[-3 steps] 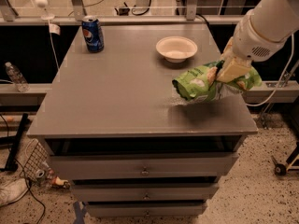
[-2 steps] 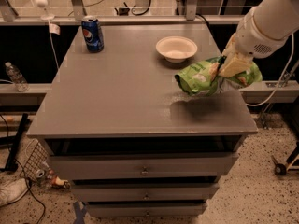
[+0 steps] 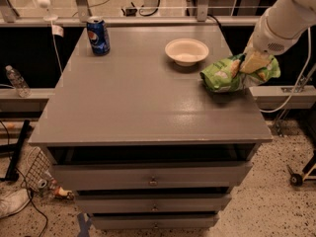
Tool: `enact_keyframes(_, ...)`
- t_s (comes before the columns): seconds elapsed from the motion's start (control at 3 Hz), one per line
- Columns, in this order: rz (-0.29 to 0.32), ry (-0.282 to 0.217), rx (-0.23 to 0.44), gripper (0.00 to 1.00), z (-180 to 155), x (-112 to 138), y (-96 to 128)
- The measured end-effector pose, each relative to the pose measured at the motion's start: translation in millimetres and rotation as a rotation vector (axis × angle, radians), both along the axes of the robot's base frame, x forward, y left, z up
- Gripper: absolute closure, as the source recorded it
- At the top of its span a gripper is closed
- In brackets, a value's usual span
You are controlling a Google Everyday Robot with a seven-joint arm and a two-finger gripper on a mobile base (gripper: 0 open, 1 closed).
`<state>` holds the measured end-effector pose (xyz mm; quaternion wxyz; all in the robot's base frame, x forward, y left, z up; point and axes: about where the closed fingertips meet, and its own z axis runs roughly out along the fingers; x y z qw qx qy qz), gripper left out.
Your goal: Move green rice chip bag near paper bowl
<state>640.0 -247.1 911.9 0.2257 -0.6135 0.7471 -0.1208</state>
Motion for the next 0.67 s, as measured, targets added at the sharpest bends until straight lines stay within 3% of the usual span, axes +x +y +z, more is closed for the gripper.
enact_keyframes(0.67,0.001,-0.009,0.024,1.0,-16,41,-9)
